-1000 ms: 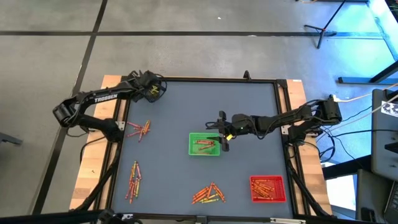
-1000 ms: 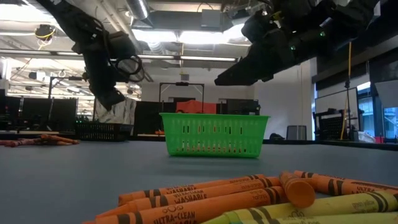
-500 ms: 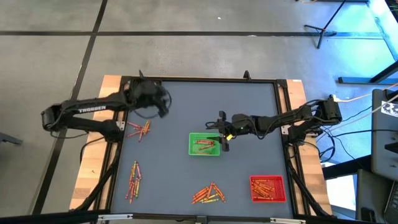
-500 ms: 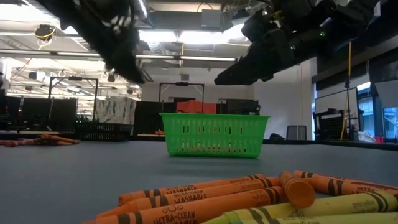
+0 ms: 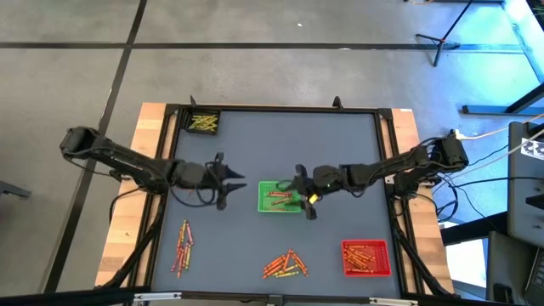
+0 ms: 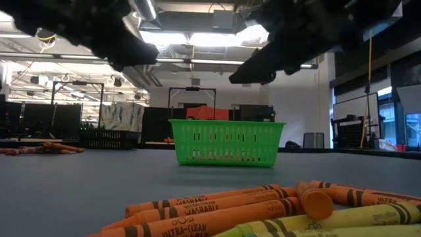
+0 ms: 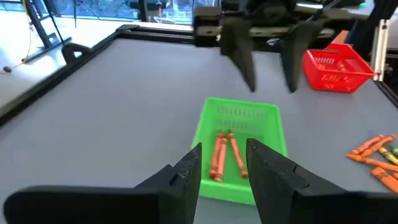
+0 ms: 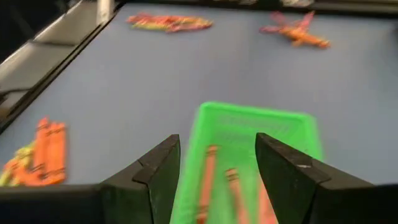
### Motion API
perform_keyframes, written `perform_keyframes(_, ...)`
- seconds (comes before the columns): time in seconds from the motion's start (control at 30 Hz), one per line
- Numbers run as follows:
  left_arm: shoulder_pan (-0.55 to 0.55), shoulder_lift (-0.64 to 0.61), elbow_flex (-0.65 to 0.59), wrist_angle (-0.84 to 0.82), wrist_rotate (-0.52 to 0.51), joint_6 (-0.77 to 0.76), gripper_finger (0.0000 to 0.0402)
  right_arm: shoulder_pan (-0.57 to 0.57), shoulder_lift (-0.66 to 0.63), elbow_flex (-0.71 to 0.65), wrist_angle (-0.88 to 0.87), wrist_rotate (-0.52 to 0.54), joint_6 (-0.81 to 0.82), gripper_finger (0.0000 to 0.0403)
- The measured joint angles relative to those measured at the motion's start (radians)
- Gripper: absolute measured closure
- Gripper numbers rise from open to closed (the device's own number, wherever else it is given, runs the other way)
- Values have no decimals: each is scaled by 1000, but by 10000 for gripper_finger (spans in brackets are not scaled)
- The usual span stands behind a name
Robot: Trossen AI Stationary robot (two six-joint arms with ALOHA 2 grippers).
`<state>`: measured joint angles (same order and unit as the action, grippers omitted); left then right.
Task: Sort crayons
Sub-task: Put the orange crayon into the red bin
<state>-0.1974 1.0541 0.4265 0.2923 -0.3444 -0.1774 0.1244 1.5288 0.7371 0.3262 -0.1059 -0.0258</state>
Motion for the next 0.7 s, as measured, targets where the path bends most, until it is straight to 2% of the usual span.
perform_keyframes(0.13,-91,31,-71,184,-125,-24,292,82,0,70,-172,47,56,196)
perform_keyframes(0.2,-124,62,-102,239,-151,-29,292,124,0,110,-262,77,101,196)
perform_keyframes(0.4,-200,203,-107,414,-178,-34,292,239,17,232,-495,88,300,196)
perform_keyframes(0.7,-301,400,-107,607,-199,-78,292,356,162,400,-712,106,588,196)
